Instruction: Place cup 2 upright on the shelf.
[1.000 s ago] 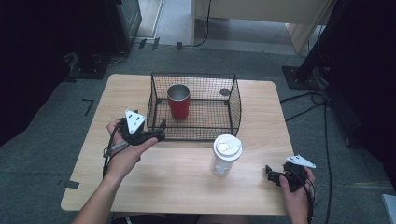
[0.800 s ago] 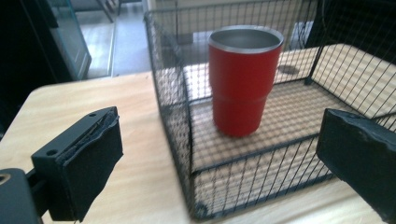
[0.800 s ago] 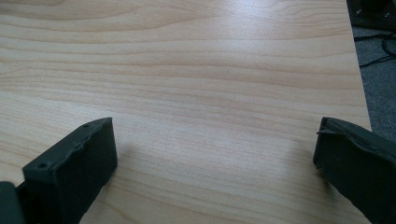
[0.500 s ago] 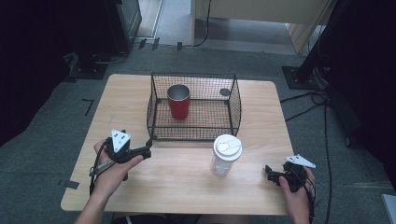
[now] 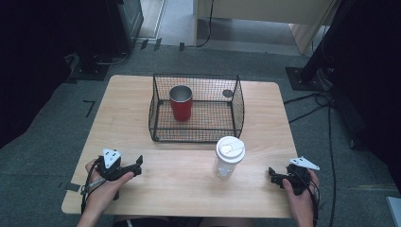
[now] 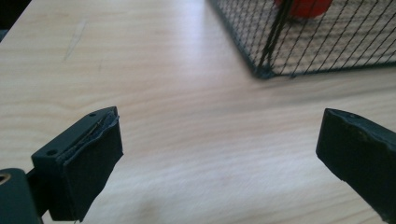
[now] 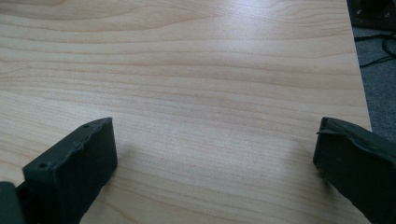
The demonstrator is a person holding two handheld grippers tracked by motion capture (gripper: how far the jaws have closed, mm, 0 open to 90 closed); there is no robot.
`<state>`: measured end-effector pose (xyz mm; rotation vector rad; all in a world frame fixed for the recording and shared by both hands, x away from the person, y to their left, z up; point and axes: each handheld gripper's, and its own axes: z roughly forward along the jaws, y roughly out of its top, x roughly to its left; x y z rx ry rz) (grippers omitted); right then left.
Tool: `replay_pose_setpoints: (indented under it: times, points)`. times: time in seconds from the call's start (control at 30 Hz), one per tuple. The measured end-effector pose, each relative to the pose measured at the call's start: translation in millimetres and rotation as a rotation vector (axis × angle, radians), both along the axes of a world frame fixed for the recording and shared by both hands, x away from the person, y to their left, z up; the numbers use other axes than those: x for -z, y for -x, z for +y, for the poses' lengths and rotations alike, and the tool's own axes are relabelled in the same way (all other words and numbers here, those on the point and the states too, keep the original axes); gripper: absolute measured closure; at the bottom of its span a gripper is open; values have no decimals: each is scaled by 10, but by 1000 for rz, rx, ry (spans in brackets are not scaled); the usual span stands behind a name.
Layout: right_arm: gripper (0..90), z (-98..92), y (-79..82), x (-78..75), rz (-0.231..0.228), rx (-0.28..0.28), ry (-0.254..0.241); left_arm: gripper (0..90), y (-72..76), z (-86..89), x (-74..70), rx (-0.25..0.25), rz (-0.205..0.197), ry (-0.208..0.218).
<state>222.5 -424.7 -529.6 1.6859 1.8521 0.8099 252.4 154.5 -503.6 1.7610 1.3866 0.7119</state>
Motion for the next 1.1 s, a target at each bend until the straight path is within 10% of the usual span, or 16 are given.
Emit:
replay_pose_setpoints:
  times: [0.73,1.1]
  points:
    - [0,18,17,-1,0,69,1,11,67,589,153,-106,150,-35]
    - [0,75,52,-19,-19,7,-55,11,58,655,168,-112,199,-41]
